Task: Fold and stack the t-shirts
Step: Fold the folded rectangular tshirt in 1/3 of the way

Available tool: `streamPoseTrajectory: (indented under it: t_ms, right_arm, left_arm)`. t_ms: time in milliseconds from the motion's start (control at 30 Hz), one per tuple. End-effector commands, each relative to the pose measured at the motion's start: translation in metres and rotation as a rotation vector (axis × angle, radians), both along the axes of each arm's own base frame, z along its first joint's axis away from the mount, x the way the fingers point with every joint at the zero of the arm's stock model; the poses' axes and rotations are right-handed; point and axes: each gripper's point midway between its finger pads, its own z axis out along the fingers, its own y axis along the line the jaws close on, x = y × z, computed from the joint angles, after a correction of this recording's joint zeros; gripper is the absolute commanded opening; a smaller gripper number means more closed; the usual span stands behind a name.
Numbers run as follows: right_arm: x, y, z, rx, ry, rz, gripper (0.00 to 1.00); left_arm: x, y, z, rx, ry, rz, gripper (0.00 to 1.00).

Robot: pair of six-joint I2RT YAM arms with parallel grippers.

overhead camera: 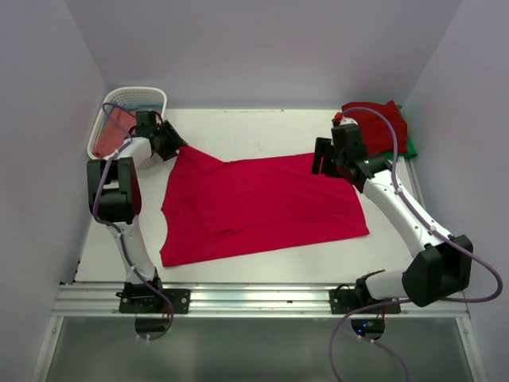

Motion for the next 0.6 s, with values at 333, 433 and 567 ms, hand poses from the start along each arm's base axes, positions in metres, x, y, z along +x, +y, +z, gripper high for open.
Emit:
streamPoseTrajectory:
  t_ms: [333, 433, 567]
  right_arm:
    - [-0.011, -0.005, -0.001, -0.003, -0.007, 0.004, 0.68]
    - [-0.014, -0.005, 0.0, 0.002, -0.009, 0.006, 0.68]
    - [-0.018, -0.005, 0.001, 0.013, -0.023, 0.01, 0.68]
  left_arm:
    - [0.023, 0.038, -0.018, 0.14, -0.009, 0.117, 0.58]
    - [0.014, 0.031, -0.019, 0.105, 0.002, 0.103, 0.54]
    - [-0.013, 0.008, 0.009, 0.059, -0.063, 0.058, 0.52]
